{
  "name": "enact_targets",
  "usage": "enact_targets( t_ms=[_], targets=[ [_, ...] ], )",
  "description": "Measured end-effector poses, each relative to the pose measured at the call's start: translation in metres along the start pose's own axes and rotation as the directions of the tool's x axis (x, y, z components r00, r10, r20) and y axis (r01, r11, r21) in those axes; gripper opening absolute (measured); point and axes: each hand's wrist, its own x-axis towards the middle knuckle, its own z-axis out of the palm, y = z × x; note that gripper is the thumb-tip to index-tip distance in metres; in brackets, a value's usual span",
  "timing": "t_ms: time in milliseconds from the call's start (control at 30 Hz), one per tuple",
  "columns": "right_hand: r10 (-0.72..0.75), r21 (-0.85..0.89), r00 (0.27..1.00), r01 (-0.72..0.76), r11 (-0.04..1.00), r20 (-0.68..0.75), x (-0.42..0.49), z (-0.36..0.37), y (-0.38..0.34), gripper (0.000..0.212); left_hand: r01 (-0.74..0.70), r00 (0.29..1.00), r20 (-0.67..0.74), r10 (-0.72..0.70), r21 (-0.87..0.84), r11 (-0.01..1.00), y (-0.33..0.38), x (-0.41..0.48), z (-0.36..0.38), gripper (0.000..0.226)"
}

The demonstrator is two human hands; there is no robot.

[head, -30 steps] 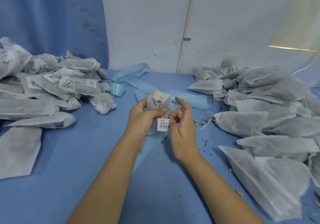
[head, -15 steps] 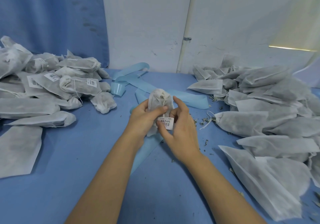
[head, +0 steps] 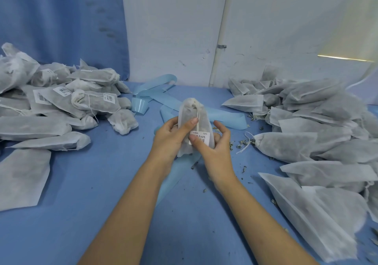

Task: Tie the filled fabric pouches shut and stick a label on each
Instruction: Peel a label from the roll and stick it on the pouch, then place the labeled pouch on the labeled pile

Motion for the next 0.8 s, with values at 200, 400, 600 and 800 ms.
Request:
enact_targets(
  t_ms=[200,400,600,800],
  targets=[
    [0.094,0.223,0.994,-0.079,0.972,-0.057,0.001,0.002,-0.009,0.044,-0.015,1.0,0.026,0.011,0.148,0.989,-0.011,0.002,0.007,0.04],
    [0.132,0.257,0.991,-0.121,0.959,-0.026,-0.004,0.008,-0.015,0.046,-0.01,0.999,-0.038,0.026,0.37,0.929,-0.015,-0.003,0.01,0.058],
    [0.175,0.314,0.985,-0.164,0.935,-0.005,-0.006,0.012,-0.016,0.047,-0.105,0.994,-0.005,0.112,0.326,0.939,-0.02,-0.005,0.01,0.053],
    [0.184,0.507,0.981,-0.192,0.84,0.065,-0.006,0.015,-0.017,0.035,-0.141,0.988,-0.023,0.151,0.245,0.959,-0.022,-0.003,0.005,0.041]
  ],
)
